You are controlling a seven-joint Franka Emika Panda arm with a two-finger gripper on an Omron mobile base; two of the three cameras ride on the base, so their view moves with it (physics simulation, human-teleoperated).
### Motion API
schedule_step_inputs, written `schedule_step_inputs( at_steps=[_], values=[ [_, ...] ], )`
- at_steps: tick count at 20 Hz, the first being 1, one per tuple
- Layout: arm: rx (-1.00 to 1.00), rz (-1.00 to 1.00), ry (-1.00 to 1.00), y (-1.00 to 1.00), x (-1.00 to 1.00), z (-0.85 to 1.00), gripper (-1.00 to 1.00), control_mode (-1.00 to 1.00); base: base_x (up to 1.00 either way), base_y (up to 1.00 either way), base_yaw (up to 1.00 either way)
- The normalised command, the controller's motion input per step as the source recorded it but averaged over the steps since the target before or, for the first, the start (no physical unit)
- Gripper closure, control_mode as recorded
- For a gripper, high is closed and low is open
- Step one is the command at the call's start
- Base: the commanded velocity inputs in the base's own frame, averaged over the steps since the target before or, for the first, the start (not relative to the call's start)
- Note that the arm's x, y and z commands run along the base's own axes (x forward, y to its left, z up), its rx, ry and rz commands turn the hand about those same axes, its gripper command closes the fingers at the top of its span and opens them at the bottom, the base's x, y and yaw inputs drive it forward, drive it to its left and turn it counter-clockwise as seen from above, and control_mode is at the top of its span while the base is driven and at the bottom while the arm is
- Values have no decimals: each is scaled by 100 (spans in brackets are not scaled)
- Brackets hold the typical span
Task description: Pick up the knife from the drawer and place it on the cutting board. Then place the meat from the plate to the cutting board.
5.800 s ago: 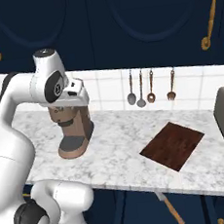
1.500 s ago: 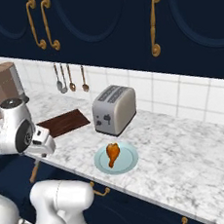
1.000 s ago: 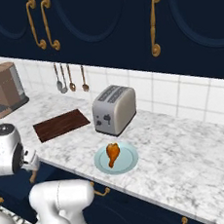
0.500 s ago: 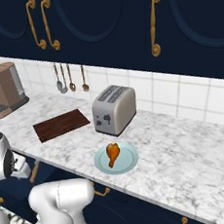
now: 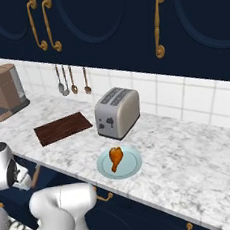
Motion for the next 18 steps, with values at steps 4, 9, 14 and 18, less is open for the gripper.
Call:
schedule_step_inputs(
  at_steps=[4,9,14,18],
  values=[
    [0,-6,22,72,-1,-53,-100,-100,0,0,0],
    [0,0,19,99,-43,-15,-100,-100,0,0,0],
    [-1,0,14,100,-62,-10,-100,-100,0,0,0],
    [0,0,9,92,-66,-21,-100,-100,0,0,0]
  ],
)
